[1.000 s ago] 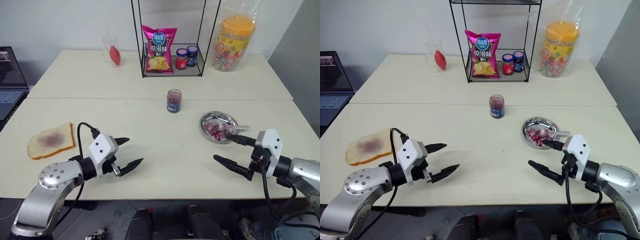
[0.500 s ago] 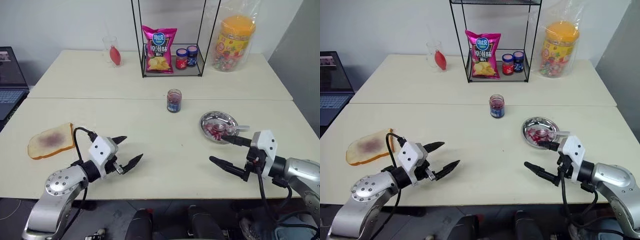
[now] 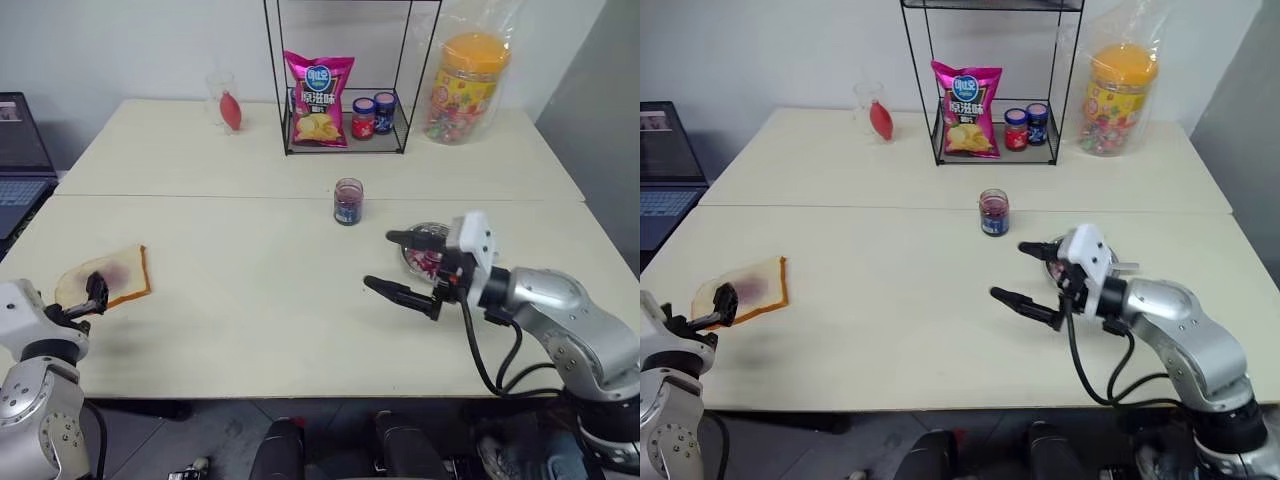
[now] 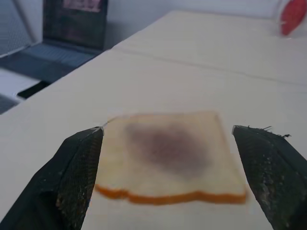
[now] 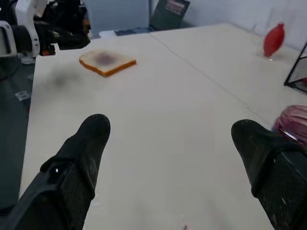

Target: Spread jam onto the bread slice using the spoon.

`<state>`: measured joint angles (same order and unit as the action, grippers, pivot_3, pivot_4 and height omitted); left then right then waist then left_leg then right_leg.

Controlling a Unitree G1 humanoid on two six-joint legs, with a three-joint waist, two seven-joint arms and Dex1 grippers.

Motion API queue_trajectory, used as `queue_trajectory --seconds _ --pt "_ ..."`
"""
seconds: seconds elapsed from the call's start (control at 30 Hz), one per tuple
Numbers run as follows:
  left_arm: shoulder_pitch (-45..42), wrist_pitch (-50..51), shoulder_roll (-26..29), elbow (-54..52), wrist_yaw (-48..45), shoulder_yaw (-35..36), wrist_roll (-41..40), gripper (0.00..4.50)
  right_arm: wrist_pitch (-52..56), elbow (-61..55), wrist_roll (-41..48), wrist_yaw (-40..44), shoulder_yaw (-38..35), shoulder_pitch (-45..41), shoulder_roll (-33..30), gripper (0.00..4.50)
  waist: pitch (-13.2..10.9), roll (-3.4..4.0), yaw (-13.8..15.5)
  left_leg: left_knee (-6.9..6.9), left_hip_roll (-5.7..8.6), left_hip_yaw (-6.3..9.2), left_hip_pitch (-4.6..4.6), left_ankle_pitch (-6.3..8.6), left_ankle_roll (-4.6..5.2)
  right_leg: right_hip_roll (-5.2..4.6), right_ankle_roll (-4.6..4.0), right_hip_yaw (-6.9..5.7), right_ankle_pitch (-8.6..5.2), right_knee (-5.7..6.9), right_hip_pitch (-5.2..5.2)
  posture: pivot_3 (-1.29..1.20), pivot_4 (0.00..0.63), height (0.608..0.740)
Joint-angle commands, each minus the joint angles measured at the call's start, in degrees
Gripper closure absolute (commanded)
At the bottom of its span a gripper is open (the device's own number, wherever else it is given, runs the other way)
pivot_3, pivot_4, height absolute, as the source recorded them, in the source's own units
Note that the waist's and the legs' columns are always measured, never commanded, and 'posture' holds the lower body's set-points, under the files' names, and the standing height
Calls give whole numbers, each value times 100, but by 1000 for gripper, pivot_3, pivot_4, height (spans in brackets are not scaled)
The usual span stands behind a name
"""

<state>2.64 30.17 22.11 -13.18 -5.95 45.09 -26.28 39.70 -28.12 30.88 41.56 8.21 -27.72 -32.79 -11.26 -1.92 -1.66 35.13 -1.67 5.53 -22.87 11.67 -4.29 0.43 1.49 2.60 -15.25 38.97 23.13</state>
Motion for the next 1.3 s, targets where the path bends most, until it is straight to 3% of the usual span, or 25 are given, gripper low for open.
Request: queue_trajectory --seconds 0.03,0.13,0.43,0.67,0.83,1.07,1.3 --pt "-221 52 288 363 39 382 -293 0 302 234 -275 -103 545 -644 243 20 8 -13 8 0 0 5 0 0 0 0 -1 -5 0 0 -1 0 150 740" --pt "-501 205 476 995 7 532 -544 0 295 539 -424 -150 827 -1101 659 20 10 -15 -10 -1 -1 4 2 0 0 0 -4 -4 -1 1 -1 0 150 740" --pt "-1106 345 656 1909 281 590 -814 0 296 398 -531 171 883 -1115 516 20 15 -25 -8 -2 -1 5 -5 1 -3 -5 -4 -7 0 -4 2 0 150 740" --pt "-1391 710 672 2050 568 509 -960 0 395 320 -484 179 805 -1108 462 20 15 -25 -17 -2 -2 6 -2 1 -3 -3 -4 -7 1 2 2 0 150 740" --pt "-1695 1063 673 2198 948 591 -1113 853 514 263 -409 209 679 -1055 320 0 15 -25 -6 -2 0 13 -4 1 -4 -3 -3 -11 1 1 1 0 150 740" --pt "-1903 1337 705 2364 1214 509 -1068 2601 552 225 -424 295 664 -1046 235 0 15 -24 -8 -3 0 13 -3 0 -4 -3 -2 -12 2 1 2 0 150 740" --pt "-1968 1144 726 2376 1336 484 -963 4067 510 226 -453 286 640 -995 204 0 15 -24 -3 -3 1 13 -3 -2 -8 -4 -2 -11 2 1 1 0 150 740"
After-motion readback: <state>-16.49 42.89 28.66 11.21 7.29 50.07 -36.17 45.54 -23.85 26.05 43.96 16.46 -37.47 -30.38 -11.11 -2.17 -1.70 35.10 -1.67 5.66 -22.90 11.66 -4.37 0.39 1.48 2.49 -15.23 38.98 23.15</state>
